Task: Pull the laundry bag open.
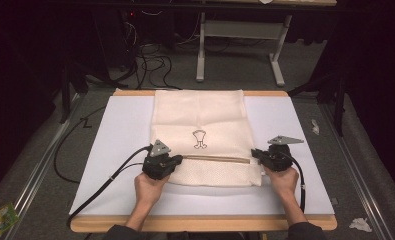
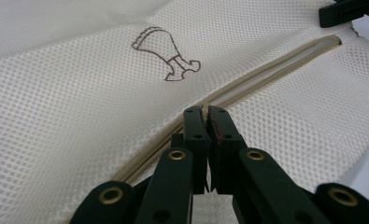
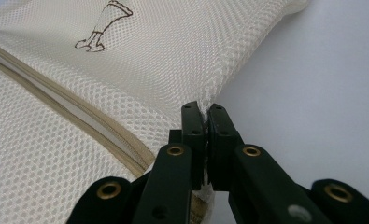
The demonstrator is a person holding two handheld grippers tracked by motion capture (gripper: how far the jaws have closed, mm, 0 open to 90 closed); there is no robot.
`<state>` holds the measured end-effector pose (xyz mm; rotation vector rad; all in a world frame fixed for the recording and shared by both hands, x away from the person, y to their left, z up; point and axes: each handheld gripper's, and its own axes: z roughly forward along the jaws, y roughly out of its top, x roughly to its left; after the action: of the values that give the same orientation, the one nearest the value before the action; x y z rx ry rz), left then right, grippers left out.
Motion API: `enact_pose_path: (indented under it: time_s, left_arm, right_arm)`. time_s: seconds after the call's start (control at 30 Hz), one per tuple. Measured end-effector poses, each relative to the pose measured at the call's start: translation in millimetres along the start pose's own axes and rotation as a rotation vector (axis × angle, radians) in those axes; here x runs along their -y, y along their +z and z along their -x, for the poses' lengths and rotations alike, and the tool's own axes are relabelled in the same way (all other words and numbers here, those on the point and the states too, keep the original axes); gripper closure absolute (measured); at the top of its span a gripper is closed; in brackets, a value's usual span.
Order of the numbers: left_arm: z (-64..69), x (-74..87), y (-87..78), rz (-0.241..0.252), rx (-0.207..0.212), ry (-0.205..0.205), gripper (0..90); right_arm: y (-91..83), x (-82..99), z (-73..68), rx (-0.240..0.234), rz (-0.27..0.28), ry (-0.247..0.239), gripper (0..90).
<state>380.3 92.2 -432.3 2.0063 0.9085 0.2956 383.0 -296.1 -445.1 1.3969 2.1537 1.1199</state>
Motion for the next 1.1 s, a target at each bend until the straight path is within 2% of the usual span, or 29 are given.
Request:
enact_pose_path:
  time_s: [0.37,0.43,0.6,0.67,0.8,0.87,0.93,1.1]
  left_arm:
    - [-8.8,4.3,-6.1,0.006,-0.024,-0.017,87.2]
    - [-9.7,5.2,-9.9,0.015,-0.047,-0.012,87.3]
    - [-18.0,8.2,-15.5,0.013,-0.063,-0.034,87.3]
    - [-20.6,8.3,-17.0,0.02,-0.056,-0.052,87.2]
    - [-21.4,8.0,-17.9,0.017,-0.058,-0.049,87.2]
    - [-21.7,9.1,-18.4,0.007,-0.08,-0.035,87.2]
    - [-22.1,9.0,-18.8,0.006,-0.083,-0.033,87.3]
    - [-23.0,8.0,-19.9,0.01,-0.077,-0.037,87.2]
  right_arm:
    - [0.6,-0.2,1.3,0.0,0.01,-0.001,88.7]
    - [0.5,-0.5,1.0,0.002,0.009,-0.003,88.7]
    - [0.2,0.2,3.4,-0.003,0.015,0.001,88.7]
    - [-0.2,1.1,4.3,-0.007,0.017,0.013,88.7]
    - [-0.3,1.3,3.3,-0.008,0.023,0.009,88.7]
    - [0.3,1.3,4.1,-0.002,0.02,0.004,88.7]
    - [-0.3,1.5,5.5,-0.003,0.023,0.014,88.8]
    - [-2.1,0.7,5.3,0.0,0.028,0.017,88.7]
